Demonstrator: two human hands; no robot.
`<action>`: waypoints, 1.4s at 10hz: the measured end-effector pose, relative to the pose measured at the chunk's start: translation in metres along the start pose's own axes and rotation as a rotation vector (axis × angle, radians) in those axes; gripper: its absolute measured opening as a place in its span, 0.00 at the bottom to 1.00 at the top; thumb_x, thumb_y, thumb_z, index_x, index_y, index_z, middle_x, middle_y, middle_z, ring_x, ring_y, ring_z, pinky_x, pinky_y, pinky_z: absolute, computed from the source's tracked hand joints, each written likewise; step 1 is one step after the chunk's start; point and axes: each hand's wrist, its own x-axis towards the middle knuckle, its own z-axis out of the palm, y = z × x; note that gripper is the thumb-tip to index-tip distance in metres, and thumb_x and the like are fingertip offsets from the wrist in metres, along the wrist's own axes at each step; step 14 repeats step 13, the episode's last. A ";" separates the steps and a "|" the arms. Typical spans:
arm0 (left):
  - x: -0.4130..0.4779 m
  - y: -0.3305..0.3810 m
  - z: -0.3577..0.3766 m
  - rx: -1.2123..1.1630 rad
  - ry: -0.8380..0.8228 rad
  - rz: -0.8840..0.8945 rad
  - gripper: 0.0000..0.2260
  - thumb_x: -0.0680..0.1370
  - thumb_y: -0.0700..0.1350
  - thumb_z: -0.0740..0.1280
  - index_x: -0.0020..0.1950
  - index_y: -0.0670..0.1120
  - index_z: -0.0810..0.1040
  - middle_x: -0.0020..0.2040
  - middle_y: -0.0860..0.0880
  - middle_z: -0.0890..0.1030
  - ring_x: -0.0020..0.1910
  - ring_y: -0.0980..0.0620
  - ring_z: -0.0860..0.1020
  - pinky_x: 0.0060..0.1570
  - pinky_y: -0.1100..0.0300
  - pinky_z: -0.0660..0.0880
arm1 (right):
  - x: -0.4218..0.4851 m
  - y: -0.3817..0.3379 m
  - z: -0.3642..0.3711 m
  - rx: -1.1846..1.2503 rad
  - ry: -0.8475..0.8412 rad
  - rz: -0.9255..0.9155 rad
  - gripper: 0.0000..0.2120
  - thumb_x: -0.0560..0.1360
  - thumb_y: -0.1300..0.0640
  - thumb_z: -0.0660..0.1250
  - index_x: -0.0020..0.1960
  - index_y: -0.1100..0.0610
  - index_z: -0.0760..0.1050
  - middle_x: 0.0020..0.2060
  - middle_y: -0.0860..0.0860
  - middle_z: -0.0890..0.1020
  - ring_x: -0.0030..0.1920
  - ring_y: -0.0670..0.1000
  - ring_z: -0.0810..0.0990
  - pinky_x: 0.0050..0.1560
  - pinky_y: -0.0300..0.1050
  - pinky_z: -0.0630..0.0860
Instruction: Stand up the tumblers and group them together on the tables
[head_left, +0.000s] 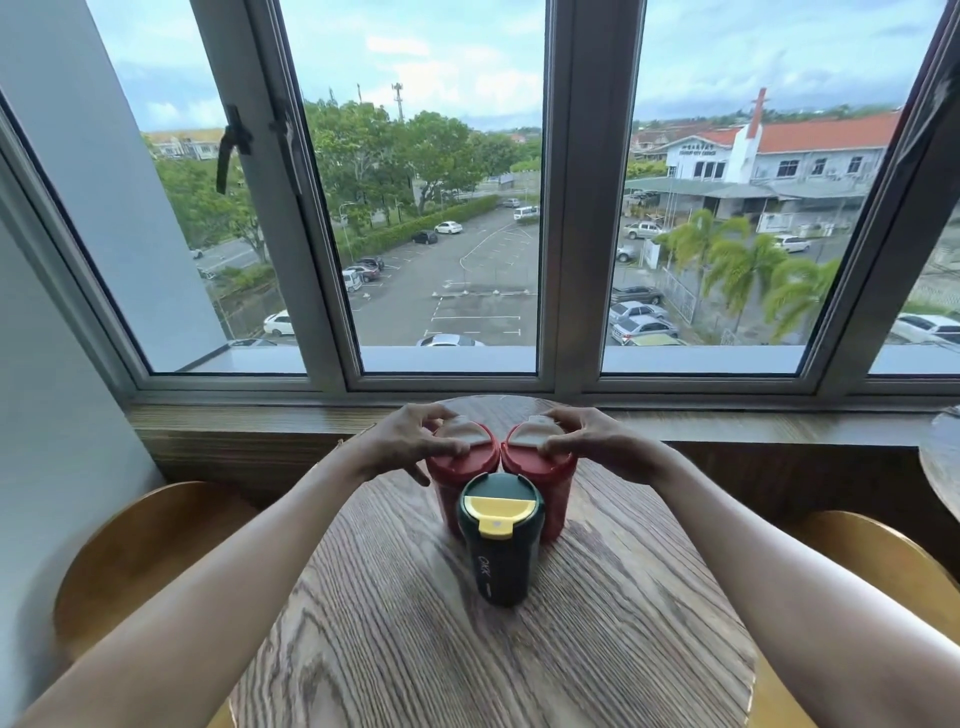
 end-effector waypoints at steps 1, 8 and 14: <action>-0.001 0.001 0.001 0.003 0.022 -0.003 0.22 0.73 0.46 0.76 0.66 0.48 0.76 0.54 0.46 0.77 0.47 0.48 0.81 0.33 0.52 0.83 | -0.002 -0.001 0.002 0.001 0.017 -0.006 0.22 0.65 0.51 0.74 0.57 0.56 0.81 0.51 0.57 0.84 0.49 0.49 0.79 0.53 0.47 0.71; 0.000 0.003 -0.003 0.071 -0.055 -0.024 0.19 0.75 0.50 0.73 0.65 0.54 0.74 0.62 0.47 0.78 0.57 0.48 0.79 0.49 0.50 0.83 | -0.007 -0.008 -0.001 -0.071 0.038 -0.008 0.20 0.67 0.54 0.75 0.58 0.57 0.80 0.54 0.59 0.84 0.50 0.51 0.81 0.56 0.48 0.75; -0.024 -0.005 0.008 0.349 0.443 0.105 0.17 0.80 0.50 0.66 0.66 0.45 0.78 0.57 0.46 0.83 0.51 0.50 0.79 0.52 0.56 0.74 | -0.028 0.003 0.009 -0.158 0.600 -0.129 0.09 0.78 0.53 0.68 0.52 0.56 0.83 0.43 0.50 0.84 0.45 0.48 0.81 0.44 0.40 0.73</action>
